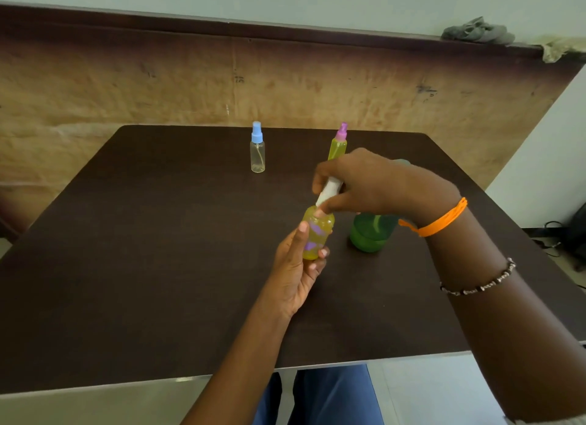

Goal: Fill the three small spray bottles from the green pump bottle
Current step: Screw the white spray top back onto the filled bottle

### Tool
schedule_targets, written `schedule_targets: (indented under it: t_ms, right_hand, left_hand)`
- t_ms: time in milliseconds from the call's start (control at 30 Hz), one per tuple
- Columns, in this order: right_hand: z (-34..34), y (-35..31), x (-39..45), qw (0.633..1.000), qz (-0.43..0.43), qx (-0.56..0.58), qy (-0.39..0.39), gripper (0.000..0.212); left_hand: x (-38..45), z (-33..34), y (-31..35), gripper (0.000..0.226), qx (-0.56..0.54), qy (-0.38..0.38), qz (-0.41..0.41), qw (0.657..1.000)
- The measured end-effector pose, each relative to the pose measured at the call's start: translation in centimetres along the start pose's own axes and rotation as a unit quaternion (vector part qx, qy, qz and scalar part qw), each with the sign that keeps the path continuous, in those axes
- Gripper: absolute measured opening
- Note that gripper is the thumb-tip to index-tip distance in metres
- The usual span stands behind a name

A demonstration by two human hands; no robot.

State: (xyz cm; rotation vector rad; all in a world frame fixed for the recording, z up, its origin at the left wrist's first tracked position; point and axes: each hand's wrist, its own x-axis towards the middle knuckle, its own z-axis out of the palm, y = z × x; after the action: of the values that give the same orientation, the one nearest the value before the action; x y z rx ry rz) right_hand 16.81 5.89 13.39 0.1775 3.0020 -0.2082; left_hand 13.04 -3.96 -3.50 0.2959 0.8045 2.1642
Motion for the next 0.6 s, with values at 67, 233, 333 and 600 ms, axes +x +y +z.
schedule_targets:
  t_ms: [67,233,333,600]
  right_hand:
    - [-0.5,0.3,-0.4,0.999,-0.033,0.022,-0.021,0.021]
    - [0.7,0.7,0.0,0.999,0.016,-0.044,0.018,0.027]
    - [2.0,1.4,0.0,0.995,-0.023,0.038,0.092,0.028]
    - [6.1,1.6,-0.6,0.868,-0.073,0.485,0.082,0.021]
  left_hand:
    - [0.0,0.0,0.0,0.074,-0.004,-0.018,-0.007,1.0]
    - [-0.2,0.2,0.2,0.08,0.03,-0.006,-0.002,1.0]
    - [-0.2,0.5,0.4,0.076,0.024,0.011,0.011,1.0]
    - [-0.3,0.5,1.1,0.051,-0.043,0.021,-0.085,0.995]
